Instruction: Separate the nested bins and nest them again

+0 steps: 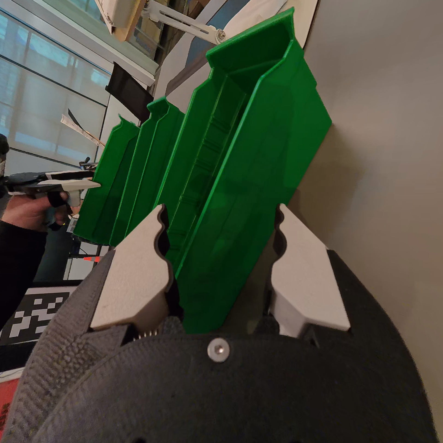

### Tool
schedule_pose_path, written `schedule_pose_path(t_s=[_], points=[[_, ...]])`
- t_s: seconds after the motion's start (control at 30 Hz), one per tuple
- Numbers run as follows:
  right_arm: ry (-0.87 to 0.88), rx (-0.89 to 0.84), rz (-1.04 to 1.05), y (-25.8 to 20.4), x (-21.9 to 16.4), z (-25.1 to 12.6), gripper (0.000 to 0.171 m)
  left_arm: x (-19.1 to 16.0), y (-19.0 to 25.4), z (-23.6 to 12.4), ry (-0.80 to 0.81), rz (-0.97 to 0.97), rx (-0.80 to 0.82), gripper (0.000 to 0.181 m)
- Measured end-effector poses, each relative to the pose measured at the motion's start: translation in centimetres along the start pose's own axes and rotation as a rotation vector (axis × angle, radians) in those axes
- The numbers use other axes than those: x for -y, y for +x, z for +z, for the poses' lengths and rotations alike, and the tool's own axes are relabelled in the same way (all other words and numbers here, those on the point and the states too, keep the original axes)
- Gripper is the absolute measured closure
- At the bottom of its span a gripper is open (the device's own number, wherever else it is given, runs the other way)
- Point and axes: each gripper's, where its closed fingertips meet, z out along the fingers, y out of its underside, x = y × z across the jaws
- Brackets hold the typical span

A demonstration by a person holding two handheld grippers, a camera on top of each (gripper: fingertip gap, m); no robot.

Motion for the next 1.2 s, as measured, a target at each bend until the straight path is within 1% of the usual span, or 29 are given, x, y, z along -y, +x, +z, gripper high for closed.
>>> schedule_pose_path(t_s=[0.2, 0.57, 0.8, 0.93, 1.2], points=[[0.000, -0.002, 0.008, 0.1, -0.2, 0.0, 0.083, 0.1, -0.2, 0.3, 0.067, -0.020, 0.007, 0.090], [-0.001, 0.000, 0.004, 0.0, 0.2, 0.2, 0.083, 1.4, -0.5, -1.7, 0.104, 0.006, 0.033, 0.087], [0.006, 0.001, 0.010, 0.1, 0.3, 0.0, 0.083, 2.4, -1.0, -3.6, 0.163, -0.015, 0.047, 0.088], [0.008, -0.002, 0.012, 0.2, 0.3, -0.3, 0.083, 3.7, -1.0, -5.4, 0.208, -0.011, 0.056, 0.089], [0.025, -0.008, 0.015, 0.6, 0.7, -1.1, 0.083, 5.9, 0.6, -7.8, 0.269, -0.002, 0.029, 0.089]])
